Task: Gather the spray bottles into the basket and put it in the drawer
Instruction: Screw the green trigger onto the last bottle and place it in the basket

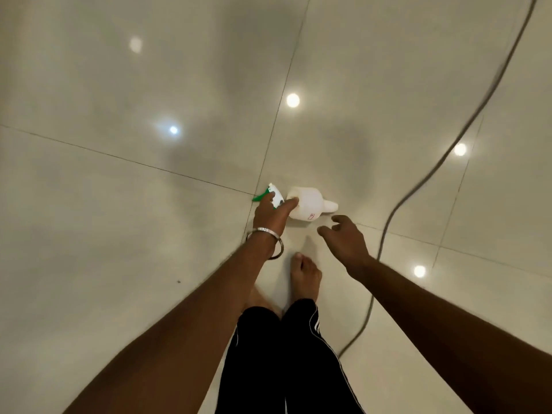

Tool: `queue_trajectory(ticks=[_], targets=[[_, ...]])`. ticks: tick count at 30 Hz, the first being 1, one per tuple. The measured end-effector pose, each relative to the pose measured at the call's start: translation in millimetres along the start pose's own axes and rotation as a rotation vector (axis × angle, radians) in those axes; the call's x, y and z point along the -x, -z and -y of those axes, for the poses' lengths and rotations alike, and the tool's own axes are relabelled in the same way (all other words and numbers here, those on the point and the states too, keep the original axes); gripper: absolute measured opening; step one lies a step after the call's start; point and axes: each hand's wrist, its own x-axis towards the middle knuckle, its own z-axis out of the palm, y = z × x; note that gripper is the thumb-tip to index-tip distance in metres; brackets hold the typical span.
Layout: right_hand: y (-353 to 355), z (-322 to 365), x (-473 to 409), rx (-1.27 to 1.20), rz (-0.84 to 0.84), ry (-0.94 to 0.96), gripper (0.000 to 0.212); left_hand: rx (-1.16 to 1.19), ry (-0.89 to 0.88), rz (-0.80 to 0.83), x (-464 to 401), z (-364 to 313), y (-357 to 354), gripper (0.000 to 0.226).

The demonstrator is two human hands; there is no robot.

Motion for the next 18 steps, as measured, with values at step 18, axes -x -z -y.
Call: queue_trajectory(ticks=[18], targets=[[-20, -47, -80, 0.066, 0.043, 0.025, 0.057, -0.086, -0.010, -0.071, -90, 42, -74, 0.096]])
